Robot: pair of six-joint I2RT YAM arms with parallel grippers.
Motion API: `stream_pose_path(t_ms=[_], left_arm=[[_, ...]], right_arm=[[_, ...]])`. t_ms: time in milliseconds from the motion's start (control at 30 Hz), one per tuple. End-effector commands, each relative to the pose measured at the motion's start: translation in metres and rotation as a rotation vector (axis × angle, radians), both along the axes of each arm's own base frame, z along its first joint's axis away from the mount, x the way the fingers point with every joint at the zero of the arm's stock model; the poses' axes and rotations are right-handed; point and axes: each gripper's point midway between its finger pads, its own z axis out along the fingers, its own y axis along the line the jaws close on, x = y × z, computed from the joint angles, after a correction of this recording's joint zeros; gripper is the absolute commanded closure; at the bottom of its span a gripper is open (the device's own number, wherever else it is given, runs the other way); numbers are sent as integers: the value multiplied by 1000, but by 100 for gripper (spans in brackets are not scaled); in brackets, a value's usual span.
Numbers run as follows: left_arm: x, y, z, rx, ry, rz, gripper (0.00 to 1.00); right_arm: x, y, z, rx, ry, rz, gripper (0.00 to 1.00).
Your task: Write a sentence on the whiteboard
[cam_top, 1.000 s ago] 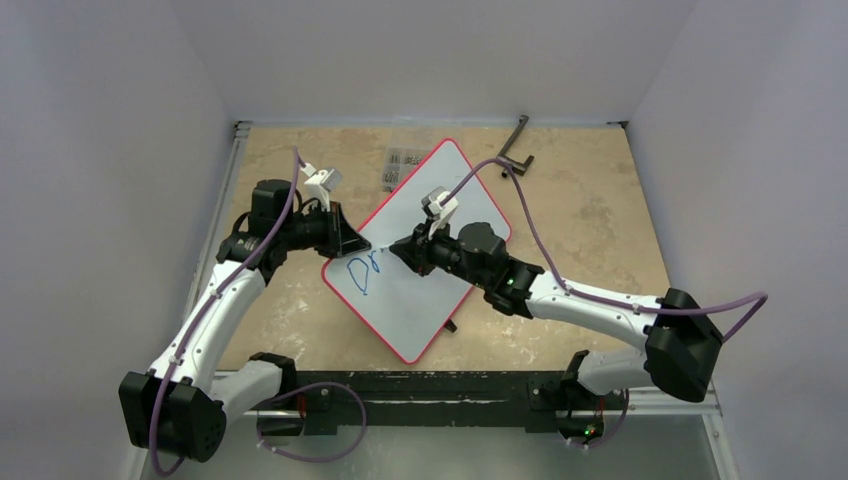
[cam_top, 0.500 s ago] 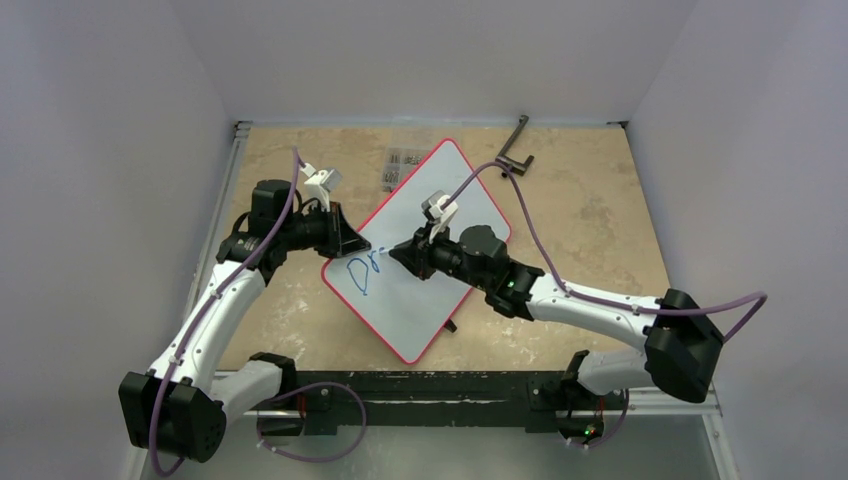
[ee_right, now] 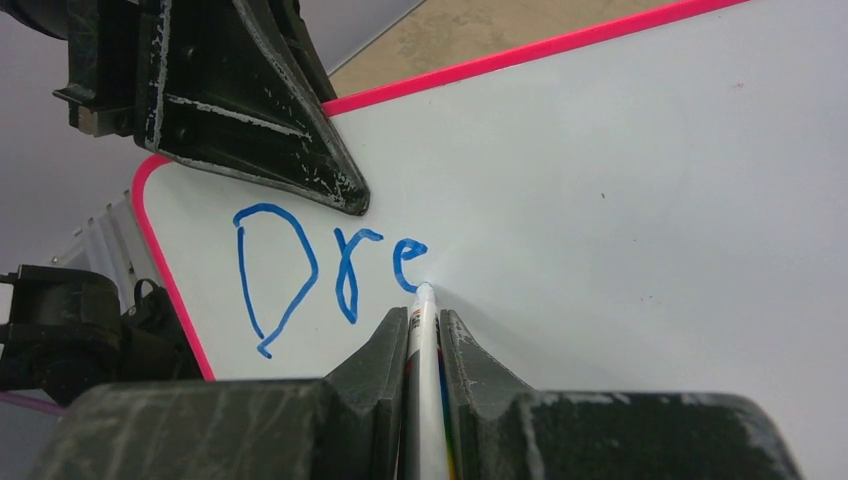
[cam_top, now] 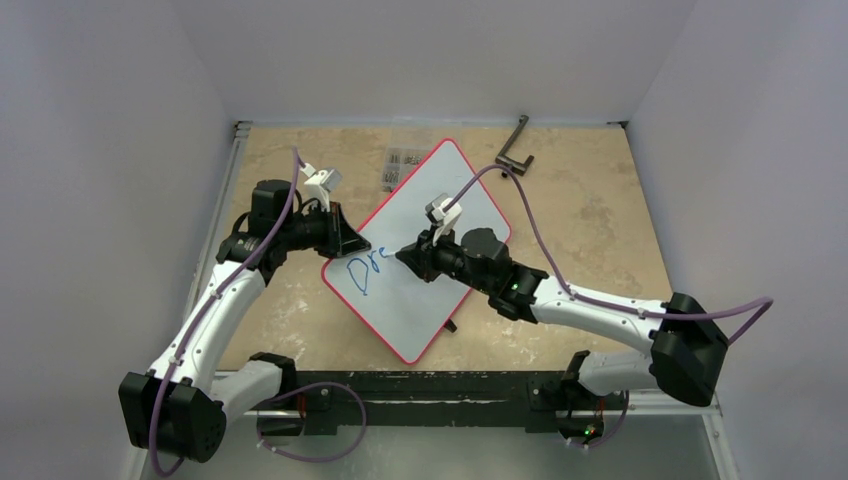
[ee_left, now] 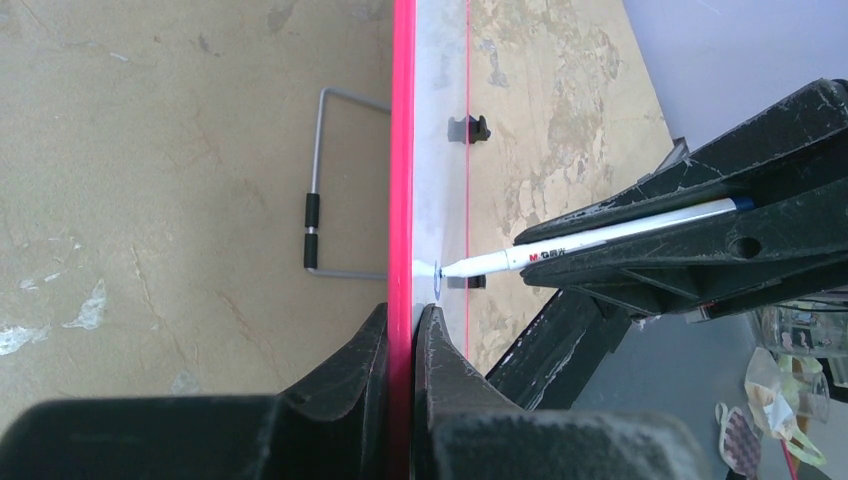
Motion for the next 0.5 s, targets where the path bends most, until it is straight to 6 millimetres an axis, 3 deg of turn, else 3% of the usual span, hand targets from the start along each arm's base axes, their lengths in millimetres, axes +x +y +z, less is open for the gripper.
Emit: stream_pose_path(t_ms=[0, 267, 467], left_arm=[[10, 21, -21, 177, -101, 13, 100], [10, 21, -20, 177, -103, 12, 100], [10, 20, -20, 176, -104, 11, 100]], right_arm=[[18, -12, 16, -39, -41, -98, 100], [15, -20, 67, 25, -134, -95, 100], [21, -23, 64, 29, -130, -109, 100]])
